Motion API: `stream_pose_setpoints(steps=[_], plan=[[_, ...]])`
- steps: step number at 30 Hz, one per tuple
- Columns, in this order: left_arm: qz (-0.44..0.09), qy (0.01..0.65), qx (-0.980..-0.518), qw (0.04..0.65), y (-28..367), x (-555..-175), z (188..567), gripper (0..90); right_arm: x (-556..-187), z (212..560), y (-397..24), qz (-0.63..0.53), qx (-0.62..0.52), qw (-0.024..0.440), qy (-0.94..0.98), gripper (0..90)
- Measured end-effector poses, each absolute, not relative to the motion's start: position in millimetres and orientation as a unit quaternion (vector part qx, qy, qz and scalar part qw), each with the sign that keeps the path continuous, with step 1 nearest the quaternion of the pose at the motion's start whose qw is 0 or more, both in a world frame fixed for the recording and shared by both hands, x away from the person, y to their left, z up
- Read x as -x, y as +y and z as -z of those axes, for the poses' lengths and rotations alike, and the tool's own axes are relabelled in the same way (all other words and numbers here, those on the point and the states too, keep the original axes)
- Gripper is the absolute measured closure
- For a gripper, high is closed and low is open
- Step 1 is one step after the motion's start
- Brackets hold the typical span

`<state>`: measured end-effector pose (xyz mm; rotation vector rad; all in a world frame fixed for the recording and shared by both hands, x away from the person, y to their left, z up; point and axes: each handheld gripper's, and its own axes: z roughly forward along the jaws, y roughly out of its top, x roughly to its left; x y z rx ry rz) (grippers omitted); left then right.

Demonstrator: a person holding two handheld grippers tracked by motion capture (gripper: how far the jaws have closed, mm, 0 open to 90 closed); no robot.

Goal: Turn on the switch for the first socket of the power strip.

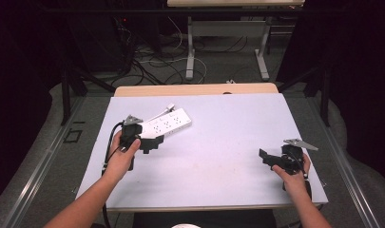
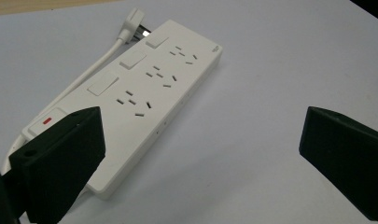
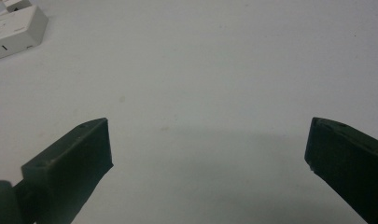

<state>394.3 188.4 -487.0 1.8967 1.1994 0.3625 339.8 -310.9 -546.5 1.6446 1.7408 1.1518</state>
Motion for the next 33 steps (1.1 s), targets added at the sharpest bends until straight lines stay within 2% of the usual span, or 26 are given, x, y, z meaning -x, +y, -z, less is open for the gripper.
stream_pose_setpoints(steps=[33], plan=[[-0.153, 0.522, -0.725, 0.422, 222, -385, 513, 0.6, -340, 547, -310, -0.421, -0.602, 0.234, 0.637, 0.5]])
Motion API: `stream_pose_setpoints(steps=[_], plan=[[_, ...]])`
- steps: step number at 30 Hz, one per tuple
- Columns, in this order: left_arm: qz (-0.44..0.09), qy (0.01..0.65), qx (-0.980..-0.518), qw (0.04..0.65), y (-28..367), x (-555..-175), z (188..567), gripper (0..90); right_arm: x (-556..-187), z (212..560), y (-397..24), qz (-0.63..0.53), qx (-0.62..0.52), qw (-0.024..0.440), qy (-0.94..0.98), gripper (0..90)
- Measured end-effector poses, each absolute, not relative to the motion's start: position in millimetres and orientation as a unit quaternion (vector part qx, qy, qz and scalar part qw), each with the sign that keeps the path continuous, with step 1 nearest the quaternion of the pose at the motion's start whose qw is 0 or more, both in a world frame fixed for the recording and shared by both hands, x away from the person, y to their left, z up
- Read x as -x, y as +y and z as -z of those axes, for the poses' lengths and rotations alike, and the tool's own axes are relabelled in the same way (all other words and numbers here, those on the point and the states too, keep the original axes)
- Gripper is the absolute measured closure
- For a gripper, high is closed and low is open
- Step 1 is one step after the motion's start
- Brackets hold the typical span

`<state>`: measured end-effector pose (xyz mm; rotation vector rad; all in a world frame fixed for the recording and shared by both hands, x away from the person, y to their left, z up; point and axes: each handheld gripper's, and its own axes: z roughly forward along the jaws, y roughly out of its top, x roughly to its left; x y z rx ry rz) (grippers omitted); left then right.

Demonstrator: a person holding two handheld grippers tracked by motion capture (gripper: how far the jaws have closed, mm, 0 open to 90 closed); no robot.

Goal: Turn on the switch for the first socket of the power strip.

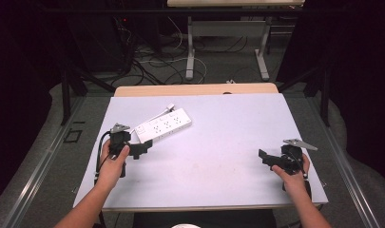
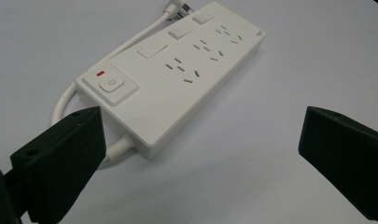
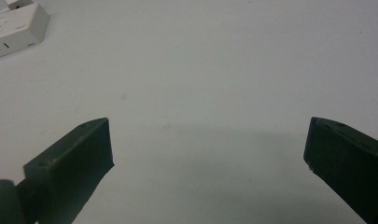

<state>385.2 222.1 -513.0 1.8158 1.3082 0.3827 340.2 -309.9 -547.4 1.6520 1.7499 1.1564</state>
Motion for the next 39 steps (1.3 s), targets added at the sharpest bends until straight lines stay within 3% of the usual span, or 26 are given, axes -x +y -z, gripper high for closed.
stream_pose_setpoints(steps=[12, 39], plan=[[-0.171, 0.524, -0.728, 0.407, 229, -383, 521, 0.6, -340, 547, -311, -0.423, -0.600, 0.234, 0.637, 0.5], [-0.153, 0.552, -0.701, 0.425, 247, -367, 555, 0.9, -338, 545, -313, -0.424, -0.600, 0.232, 0.637, 0.5]])
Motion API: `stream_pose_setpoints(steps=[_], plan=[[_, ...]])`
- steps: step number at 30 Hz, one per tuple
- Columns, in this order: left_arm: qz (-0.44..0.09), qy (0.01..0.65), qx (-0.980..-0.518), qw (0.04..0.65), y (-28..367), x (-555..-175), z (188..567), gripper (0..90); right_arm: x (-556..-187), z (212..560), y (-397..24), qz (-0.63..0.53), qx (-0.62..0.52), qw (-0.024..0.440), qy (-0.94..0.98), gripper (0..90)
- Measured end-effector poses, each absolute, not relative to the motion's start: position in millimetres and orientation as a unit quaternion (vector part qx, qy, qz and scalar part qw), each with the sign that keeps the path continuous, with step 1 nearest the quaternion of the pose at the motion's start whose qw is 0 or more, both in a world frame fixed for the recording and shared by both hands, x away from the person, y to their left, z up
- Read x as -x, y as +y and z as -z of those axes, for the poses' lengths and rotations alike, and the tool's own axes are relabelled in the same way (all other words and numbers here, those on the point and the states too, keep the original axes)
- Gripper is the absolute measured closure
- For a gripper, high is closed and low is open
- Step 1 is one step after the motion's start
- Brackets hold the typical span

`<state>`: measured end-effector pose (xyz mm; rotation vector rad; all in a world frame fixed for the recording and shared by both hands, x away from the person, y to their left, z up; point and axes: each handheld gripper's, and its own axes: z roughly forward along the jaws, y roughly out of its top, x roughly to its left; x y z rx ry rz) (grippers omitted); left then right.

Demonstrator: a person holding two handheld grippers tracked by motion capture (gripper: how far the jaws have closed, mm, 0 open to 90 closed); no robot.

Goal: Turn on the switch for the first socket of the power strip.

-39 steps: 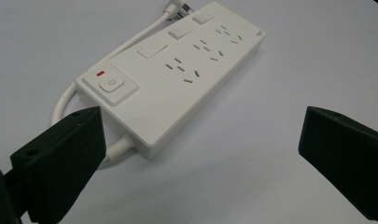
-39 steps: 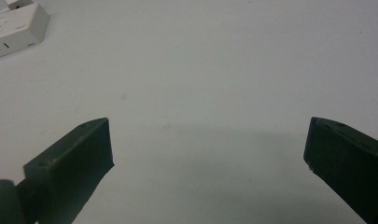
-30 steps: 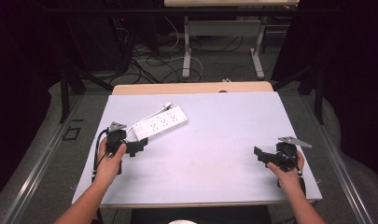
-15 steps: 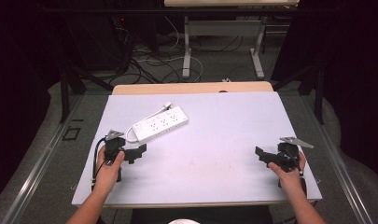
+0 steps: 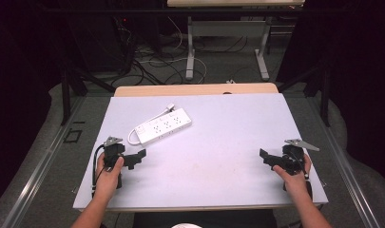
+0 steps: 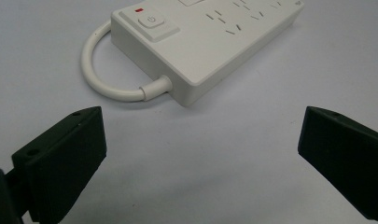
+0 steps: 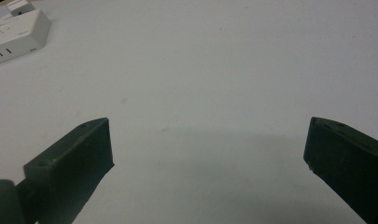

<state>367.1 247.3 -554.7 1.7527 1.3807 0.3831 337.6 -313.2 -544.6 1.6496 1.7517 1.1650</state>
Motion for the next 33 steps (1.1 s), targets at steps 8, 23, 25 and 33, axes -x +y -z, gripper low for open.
stream_pose_setpoints(steps=[8, 23, 25, 33], plan=[[-0.155, 0.559, -0.699, 0.420, 252, -367, 558, 0.9, -338, 545, -314, -0.421, -0.600, 0.230, 0.640, 0.5], [-0.161, 0.568, -0.694, 0.412, 259, -367, 563, 1.4, -339, 545, -314, -0.421, -0.600, 0.229, 0.641, 0.5], [-0.158, 0.571, -0.695, 0.409, 260, -368, 564, 1.7, -339, 545, -314, -0.421, -0.602, 0.229, 0.638, 0.5], [-0.157, 0.573, -0.691, 0.410, 260, -368, 566, 1.8, -339, 546, -314, -0.424, -0.602, 0.229, 0.637, 0.5]])
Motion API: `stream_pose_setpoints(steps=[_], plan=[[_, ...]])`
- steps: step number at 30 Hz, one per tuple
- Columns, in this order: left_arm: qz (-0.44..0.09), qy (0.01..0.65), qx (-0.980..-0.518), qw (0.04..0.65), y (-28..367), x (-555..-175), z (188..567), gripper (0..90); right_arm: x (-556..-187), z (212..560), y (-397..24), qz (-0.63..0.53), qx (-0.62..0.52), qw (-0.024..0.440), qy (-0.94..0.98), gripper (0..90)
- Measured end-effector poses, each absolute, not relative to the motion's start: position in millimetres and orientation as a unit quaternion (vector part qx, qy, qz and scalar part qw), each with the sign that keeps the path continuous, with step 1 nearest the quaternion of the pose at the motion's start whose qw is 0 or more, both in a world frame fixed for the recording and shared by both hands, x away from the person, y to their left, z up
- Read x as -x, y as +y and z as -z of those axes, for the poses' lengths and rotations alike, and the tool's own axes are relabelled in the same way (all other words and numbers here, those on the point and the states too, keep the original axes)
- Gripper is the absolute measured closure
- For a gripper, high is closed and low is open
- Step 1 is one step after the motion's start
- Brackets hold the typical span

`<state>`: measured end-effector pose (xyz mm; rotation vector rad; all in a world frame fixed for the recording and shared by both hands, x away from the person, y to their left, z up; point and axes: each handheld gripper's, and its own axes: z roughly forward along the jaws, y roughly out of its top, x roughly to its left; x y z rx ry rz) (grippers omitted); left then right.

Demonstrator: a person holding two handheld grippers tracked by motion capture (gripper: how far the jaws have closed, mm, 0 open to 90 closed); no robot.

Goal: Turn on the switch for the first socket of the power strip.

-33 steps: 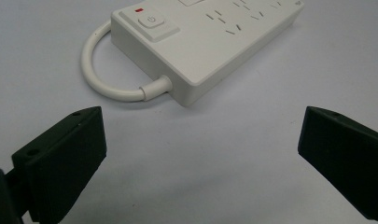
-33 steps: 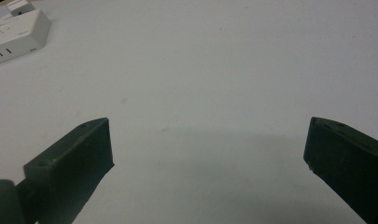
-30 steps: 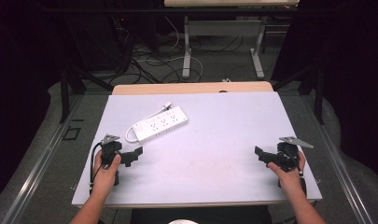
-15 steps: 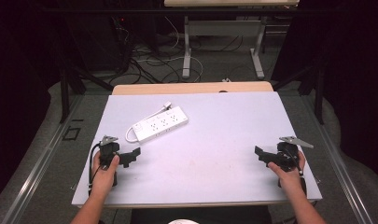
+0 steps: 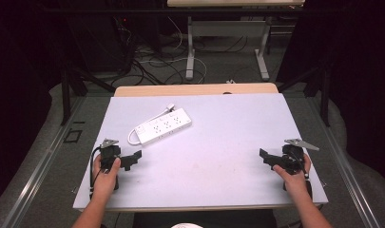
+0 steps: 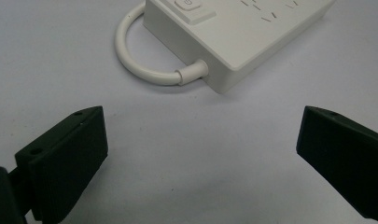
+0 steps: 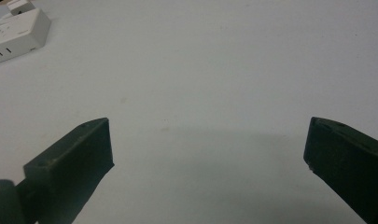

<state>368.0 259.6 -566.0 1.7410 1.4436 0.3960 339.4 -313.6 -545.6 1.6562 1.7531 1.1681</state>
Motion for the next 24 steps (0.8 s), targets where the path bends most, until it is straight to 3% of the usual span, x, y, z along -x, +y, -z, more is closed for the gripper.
stream_pose_setpoints(steps=[24], plan=[[-0.158, 0.572, -0.692, 0.410, 258.2, -368.5, 566.2, 1.8, -339.3, 545.8, -314.7, -0.425, -0.600, 0.229, 0.638, 0.5]])
